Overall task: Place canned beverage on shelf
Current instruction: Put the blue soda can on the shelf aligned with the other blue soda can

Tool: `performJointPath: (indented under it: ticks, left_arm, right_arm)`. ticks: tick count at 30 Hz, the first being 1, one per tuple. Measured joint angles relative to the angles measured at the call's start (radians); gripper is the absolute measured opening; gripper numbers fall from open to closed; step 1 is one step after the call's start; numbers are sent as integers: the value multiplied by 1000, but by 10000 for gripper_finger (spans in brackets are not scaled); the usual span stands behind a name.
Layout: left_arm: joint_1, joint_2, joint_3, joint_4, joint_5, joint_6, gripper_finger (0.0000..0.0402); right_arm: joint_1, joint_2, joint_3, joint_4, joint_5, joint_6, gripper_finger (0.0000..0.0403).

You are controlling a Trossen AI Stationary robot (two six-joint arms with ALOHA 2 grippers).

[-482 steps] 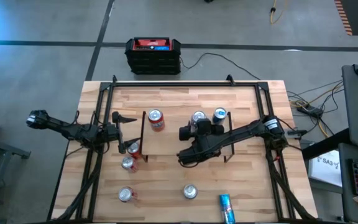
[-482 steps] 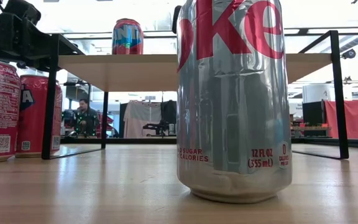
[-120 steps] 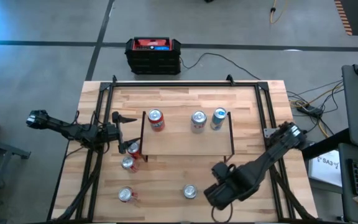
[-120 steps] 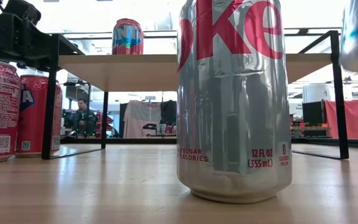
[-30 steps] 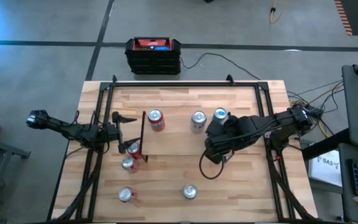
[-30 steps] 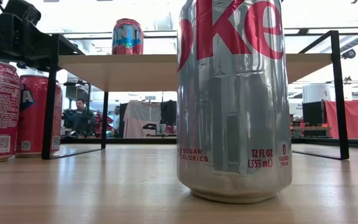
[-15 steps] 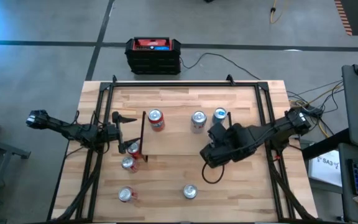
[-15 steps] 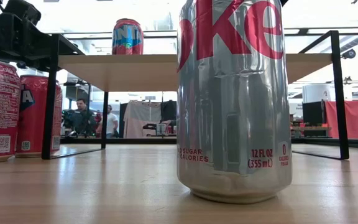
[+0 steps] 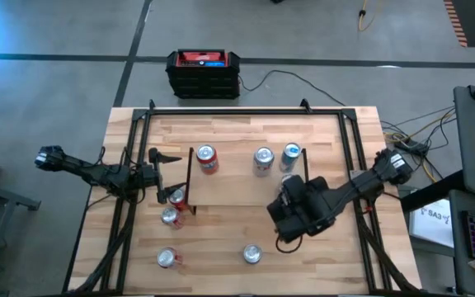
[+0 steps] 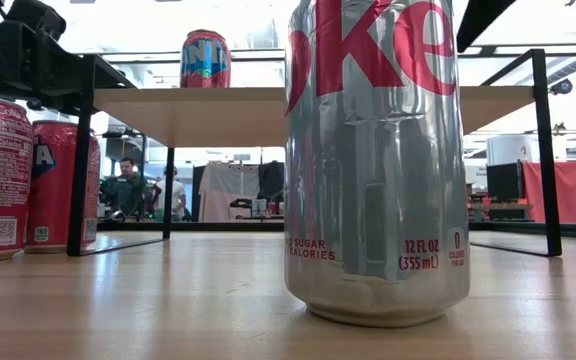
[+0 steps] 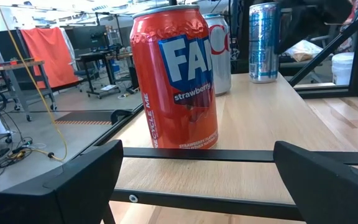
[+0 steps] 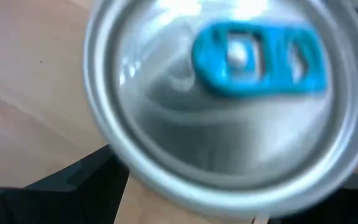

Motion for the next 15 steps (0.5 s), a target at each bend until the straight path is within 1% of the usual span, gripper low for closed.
performJointPath:
  ticks: [11,15]
  left_arm:
    - [0,0,0,0,0,0,400]
    - [0,0,0,0,0,0,400]
  right_arm:
    - [115,0,-100,3,204,212,315]
    - [138,0,-132,26,273,237,315]
